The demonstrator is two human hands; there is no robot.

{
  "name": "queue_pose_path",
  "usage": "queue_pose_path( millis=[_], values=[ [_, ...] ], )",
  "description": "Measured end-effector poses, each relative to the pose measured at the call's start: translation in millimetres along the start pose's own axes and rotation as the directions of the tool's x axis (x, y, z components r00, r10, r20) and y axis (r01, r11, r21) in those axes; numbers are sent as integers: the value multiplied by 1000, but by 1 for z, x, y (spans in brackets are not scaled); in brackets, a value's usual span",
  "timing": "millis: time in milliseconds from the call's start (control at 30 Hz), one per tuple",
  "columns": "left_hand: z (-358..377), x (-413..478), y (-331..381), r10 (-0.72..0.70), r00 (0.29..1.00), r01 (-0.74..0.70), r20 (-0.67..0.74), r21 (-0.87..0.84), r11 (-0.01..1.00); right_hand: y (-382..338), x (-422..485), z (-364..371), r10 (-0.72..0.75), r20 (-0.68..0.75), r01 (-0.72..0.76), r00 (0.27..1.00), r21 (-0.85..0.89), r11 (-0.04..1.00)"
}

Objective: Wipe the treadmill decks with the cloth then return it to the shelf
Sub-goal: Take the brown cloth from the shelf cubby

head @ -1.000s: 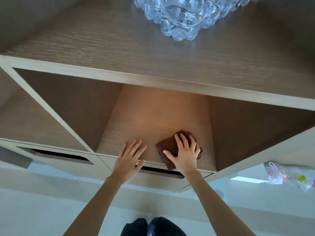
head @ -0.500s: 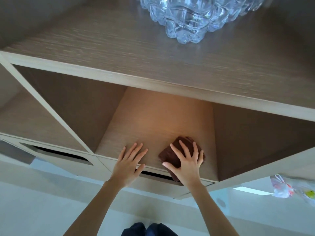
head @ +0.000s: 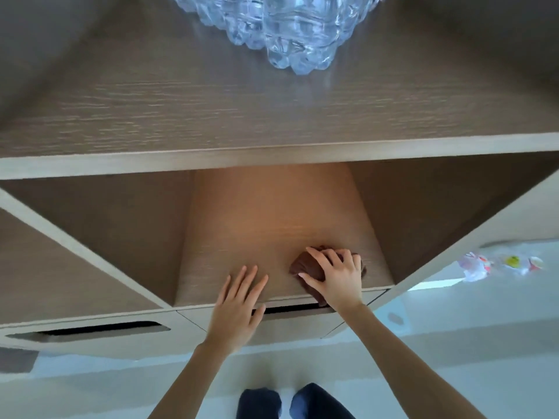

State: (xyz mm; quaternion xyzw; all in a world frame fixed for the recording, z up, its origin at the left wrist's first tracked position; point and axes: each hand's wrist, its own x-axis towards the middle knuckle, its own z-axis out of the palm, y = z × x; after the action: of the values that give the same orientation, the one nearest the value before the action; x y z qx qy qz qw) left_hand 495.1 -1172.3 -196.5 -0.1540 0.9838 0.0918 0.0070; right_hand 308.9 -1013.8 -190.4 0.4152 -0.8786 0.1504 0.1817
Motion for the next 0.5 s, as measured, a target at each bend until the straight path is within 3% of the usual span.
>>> queue_pose_path(
  millis=[100,267,400,500],
  values=[
    [-3,2,-11,88,996,-87,22,-6,996,-5,5,-14,34,45,-36,998,45,998],
    [-9,12,-25,270,961,-270,51,-8,963,-27,-27,-46,222,137,-243,965,164,956],
    [-11,18,-25,456,886,-456,83,-24,890,-38,-73,-73,408,221,-452,886,217,865],
    [-16,15,-12,559,824,-549,95,-110,828,-46,-110,-94,556,239,-605,796,301,737]
  ],
)
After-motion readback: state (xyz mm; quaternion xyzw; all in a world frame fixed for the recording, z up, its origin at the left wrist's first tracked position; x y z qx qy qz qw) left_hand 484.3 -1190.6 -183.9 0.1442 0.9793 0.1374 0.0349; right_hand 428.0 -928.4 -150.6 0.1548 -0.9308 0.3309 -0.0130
